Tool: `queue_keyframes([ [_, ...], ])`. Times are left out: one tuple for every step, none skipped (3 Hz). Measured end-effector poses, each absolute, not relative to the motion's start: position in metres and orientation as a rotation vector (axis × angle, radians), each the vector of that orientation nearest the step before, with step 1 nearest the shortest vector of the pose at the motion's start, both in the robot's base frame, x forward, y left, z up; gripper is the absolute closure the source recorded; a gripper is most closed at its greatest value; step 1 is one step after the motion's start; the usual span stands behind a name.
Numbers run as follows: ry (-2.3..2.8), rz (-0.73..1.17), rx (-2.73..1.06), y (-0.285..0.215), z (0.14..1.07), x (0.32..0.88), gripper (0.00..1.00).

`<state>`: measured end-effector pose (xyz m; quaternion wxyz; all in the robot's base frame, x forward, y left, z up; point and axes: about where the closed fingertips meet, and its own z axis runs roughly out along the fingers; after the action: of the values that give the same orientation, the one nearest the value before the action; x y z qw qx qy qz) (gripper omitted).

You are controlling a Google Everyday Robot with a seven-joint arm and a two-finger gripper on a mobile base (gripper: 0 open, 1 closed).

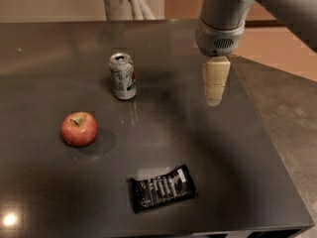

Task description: Move 7up can near rxbar chocolate

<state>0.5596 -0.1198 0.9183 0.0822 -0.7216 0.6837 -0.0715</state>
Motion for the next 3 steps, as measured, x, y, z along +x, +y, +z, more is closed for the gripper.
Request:
queue_keyframes([
  [1.997, -0.110, -2.151, -0.105, 0.943, 0.576, 0.00],
  [1.944, -0.026, -2.116, -0.100, 0.967, 0.588, 0.00],
  [1.844, 0.072, -2.043, -0.094, 0.985, 0.581, 0.00],
])
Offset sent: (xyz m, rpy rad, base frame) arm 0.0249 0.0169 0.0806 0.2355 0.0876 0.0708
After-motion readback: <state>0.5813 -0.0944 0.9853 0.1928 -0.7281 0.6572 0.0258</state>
